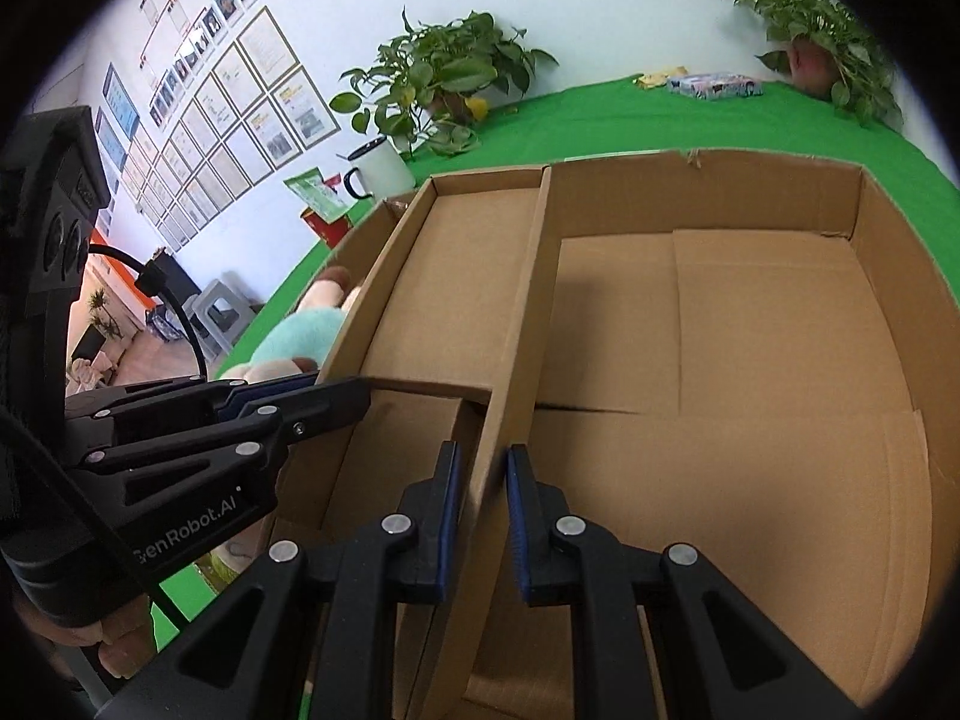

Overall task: Organize objects
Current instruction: 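Lower the long brown box into the cardboard box and open the left tool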

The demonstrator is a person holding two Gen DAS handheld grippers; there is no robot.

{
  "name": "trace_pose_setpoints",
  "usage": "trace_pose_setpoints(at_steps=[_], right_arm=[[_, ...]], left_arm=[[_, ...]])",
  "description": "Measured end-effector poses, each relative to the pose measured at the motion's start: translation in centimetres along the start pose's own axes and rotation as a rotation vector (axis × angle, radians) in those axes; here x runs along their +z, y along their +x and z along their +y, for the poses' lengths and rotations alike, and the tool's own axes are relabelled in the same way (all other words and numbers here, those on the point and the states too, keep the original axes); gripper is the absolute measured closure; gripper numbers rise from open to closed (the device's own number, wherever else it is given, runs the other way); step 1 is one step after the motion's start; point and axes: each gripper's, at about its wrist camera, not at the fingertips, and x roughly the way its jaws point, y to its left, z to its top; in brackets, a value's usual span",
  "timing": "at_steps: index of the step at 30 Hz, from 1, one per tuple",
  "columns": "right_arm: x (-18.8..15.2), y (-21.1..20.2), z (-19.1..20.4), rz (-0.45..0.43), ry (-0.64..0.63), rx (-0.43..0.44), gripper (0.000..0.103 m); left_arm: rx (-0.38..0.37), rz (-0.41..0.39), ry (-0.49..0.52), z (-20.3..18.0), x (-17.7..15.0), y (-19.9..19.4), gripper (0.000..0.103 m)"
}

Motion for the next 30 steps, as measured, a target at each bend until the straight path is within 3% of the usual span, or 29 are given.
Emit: trace_pose_setpoints(at_steps=[10,21,23,25,26,30], right_arm=[[-0.4,2.0,0.4,0.060,-0.006,-0.031,0.088],[-0.3,2.2,1.4,0.058,-0.087,-0.050,0.083],[-0.3,1.3,1.4,0.041,-0.086,-0.052,0.069],[-0.4,-0.5,1.7,-0.008,-0.109,-0.095,0.025],[-0.6,-1.5,1.8,-0.033,-0.127,-0.134,0.022],[-2.4,-6.3,2.4,-0.119,-0.196,-0.279,0.011]], left_arm=[[-0.035,0.049,-0.017,1.2,-1.7,0.7,0.092],[-0.089,0.003,-0.027,1.4,-3.9,-3.0,0.092],[-0.096,-0.016,-0.027,1.2,-4.6,-4.0,0.090],[-0.097,-0.063,-0.017,0.7,-5.4,-5.5,0.082],[-0.088,-0.089,-0.011,0.6,-5.8,-6.3,0.071],[-0.008,-0.266,0.025,-1.0,-8.2,-10.7,0.044]])
